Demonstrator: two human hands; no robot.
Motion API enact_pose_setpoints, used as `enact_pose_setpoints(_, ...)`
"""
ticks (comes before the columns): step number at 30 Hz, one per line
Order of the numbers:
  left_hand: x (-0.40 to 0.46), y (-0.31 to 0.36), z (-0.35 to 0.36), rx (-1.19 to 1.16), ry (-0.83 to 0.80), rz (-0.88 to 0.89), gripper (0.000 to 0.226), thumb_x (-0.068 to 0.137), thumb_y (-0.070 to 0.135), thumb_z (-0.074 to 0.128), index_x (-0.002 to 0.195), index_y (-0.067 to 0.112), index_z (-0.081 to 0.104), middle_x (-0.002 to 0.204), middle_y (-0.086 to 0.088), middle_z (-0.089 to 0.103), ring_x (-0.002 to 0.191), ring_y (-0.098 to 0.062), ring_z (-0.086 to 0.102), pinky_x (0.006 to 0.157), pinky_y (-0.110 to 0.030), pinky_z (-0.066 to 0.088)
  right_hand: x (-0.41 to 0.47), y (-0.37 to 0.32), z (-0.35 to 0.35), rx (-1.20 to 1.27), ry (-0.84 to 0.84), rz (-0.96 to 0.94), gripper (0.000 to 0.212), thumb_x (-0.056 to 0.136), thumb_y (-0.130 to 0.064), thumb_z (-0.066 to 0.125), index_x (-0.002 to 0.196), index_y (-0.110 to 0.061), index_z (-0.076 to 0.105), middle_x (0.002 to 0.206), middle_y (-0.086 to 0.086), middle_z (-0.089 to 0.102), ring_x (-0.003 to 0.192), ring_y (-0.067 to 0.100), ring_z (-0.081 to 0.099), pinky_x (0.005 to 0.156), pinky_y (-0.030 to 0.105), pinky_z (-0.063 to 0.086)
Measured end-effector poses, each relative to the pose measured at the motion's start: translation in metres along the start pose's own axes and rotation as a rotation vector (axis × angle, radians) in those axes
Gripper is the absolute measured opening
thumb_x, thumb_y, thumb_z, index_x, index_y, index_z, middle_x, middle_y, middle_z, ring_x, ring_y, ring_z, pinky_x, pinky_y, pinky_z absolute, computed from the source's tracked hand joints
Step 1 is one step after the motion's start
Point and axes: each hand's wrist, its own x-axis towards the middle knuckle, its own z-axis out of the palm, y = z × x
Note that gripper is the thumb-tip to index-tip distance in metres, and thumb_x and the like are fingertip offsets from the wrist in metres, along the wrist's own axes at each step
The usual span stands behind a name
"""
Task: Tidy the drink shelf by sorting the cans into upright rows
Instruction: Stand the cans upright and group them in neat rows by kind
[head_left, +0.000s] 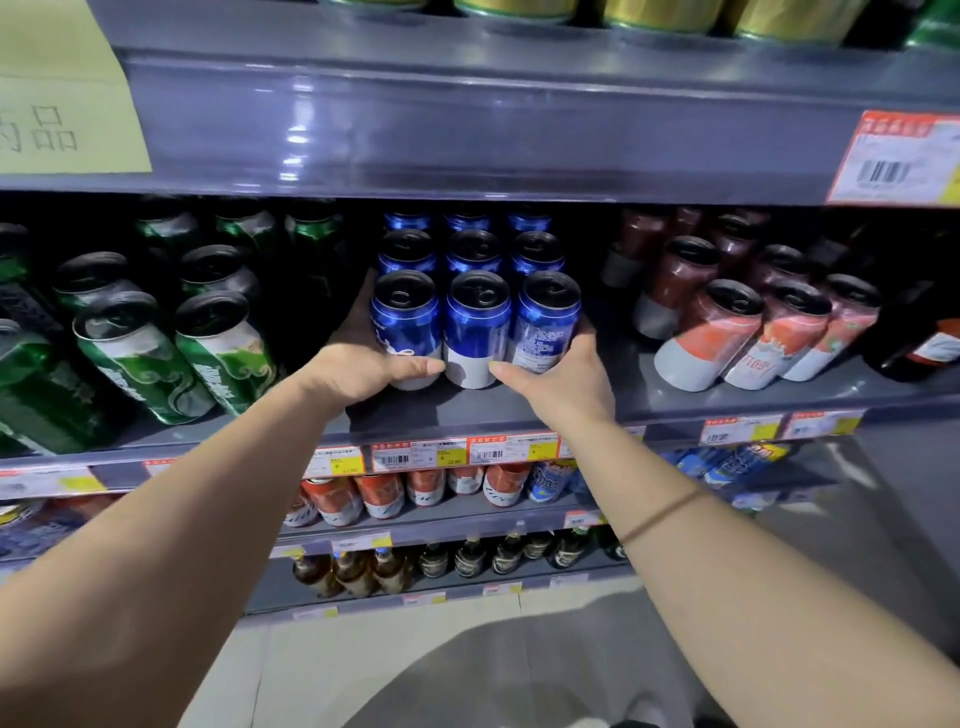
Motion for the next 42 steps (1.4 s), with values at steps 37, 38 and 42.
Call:
enact_pose_setpoints(37,-0.031,-0.001,0.025,0.425,0.279,-0.213,0.066,0.064,0.038,0.086,0.118,0.016,0.053,0.109,0.000,0.068,0.099,-0.021,0.063,0.084,-0.033,0.050,0.026,0.023,-0.017,0.074,-0.108,-0.091,0.082,0.063,-0.041,0.085,0.129,-0.018,0.042,0.120,-0.005,0.050,0.107,0.014,0.051,0.090,0.032,0.044)
enact_pose_setpoints(38,-0.031,-0.001,0.024,0.416,0.261,-0.213,0.066,0.065,0.038,0.085,0.119,0.016,0.053,0.110,0.001,0.068,0.100,-0.021,0.063,0.085,-0.033,0.050,0.026,0.021,-0.014,0.059,-0.087,-0.080,0.084,0.060,-0.046,0.086,0.127,-0.018,0.043,0.123,-0.003,0.050,0.109,0.016,0.052,0.092,0.034,0.045)
enact_pose_setpoints(42,-0.032,0.000,0.021,0.387,0.222,-0.180,0.062,0.070,0.035,0.082,0.122,0.019,0.055,0.107,0.006,0.066,0.098,-0.016,0.060,0.085,-0.030,0.047,0.027,0.022,-0.017,0.090,-0.116,-0.089,0.067,0.064,-0.041,0.084,0.117,-0.019,0.051,0.116,-0.005,0.059,0.102,0.015,0.057,0.083,0.032,0.046)
